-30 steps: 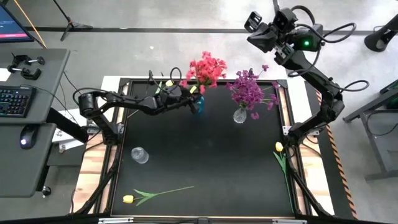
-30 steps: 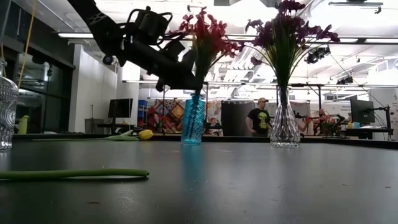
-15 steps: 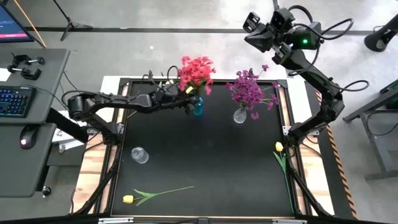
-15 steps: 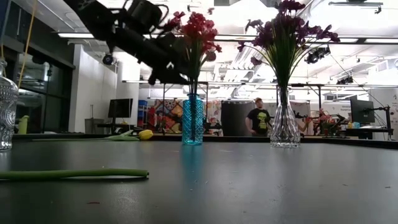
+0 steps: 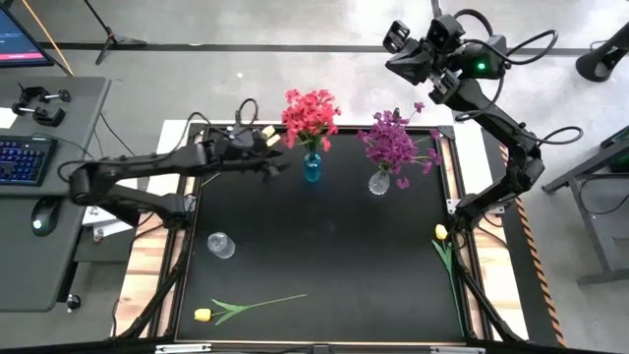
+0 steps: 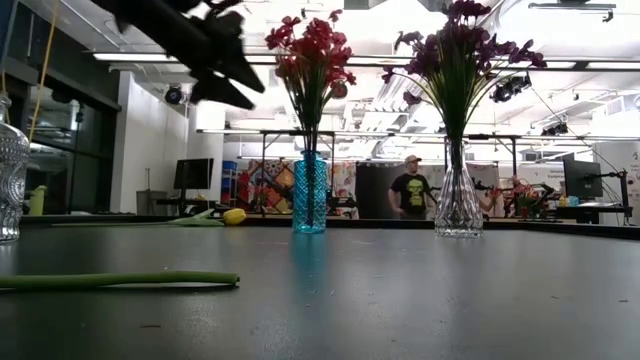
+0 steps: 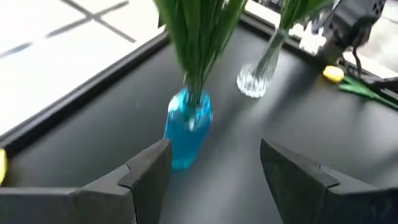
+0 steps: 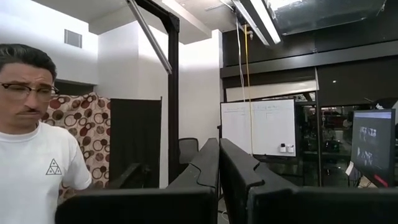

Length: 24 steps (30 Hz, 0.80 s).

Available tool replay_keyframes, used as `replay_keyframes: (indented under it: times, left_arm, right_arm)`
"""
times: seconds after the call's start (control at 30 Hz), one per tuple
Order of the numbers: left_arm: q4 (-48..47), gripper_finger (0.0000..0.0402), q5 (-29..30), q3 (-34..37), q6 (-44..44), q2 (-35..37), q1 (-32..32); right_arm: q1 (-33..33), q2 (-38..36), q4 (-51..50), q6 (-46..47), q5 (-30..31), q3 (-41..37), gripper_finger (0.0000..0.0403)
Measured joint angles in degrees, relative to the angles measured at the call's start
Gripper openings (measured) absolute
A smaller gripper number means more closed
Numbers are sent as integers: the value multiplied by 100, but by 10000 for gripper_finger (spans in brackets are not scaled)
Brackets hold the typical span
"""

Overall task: Sort flowers into vase by color
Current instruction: Put the top yellow flower into the bottom transparent vase

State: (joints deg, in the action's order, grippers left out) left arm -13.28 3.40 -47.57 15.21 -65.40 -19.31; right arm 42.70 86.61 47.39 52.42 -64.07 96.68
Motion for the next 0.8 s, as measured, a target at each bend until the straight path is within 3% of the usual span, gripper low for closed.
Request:
replay_keyframes:
  times: [0.17,0.23,0.33,0.43,0.6,0.8]
  left_arm:
    - [-1300,232,301,-5,726,682,-3]
    - [-1900,232,511,-7,1281,744,-78]
    - [-2804,232,314,-47,1760,539,-383]
    - [-3386,232,79,-224,1713,-53,-757]
    - [-3971,231,-48,-901,896,-1499,-1492]
    - [-4505,231,608,-1827,-216,-3050,-2283]
  right_arm:
    - [0,0,-2,0,-91,0,0]
    - [0,0,0,-2,-110,0,0]
    - [0,0,-24,-102,-116,0,0]
    - [0,0,-165,-348,-130,0,0]
    - [0,0,-765,-758,-131,0,0]
    - [0,0,-1469,-972,-131,0,0]
